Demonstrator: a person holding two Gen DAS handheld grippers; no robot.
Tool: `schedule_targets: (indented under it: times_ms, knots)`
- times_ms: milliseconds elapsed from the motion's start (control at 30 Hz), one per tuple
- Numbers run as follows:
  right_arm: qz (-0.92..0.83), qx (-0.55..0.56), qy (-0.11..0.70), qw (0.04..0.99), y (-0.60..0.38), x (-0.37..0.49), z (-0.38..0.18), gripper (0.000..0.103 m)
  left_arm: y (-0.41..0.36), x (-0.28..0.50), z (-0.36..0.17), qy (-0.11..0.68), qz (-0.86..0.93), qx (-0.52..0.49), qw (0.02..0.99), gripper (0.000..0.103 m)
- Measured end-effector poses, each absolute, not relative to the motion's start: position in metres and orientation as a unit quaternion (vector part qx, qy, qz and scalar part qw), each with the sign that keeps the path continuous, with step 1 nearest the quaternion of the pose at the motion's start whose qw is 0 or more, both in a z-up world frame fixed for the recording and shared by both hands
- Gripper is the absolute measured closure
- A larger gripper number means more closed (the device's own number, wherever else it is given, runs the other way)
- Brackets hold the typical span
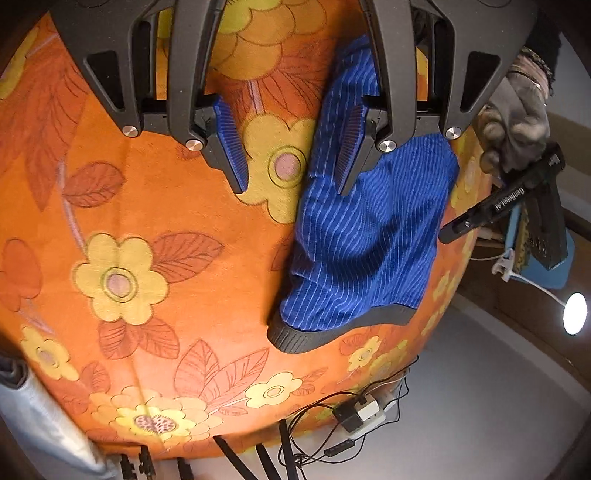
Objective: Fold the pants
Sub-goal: 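Grasp the leg end of the folded briefs with both grippers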
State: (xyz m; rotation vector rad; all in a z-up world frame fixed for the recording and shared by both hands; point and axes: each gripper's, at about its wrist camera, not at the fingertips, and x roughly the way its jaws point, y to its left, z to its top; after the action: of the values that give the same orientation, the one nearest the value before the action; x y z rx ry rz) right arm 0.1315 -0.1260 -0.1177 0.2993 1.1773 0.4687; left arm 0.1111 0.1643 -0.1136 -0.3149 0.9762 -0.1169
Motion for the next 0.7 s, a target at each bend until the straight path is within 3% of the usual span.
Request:
schedule_targets:
  times_ms: [467,533,700]
  knots:
    - [0.255,0.139,0.537,0.792,-0.116,0.136,-0.121,0.052,0.152,0.120,-0.123,0.469,-0.051,-0.116,0.874,0.071]
    - [0.261,0.133,0.537,0.791,-0.111,0.137,-0.121,0.052,0.150,0.120,-0.123,0.470,-0.053,-0.112,0.874,0.083]
    - [0.274,0.116,0.535,0.791,-0.097,0.134,-0.122,0.060,0.144,0.119,-0.123,0.469,-0.054,-0.101,0.876,0.093]
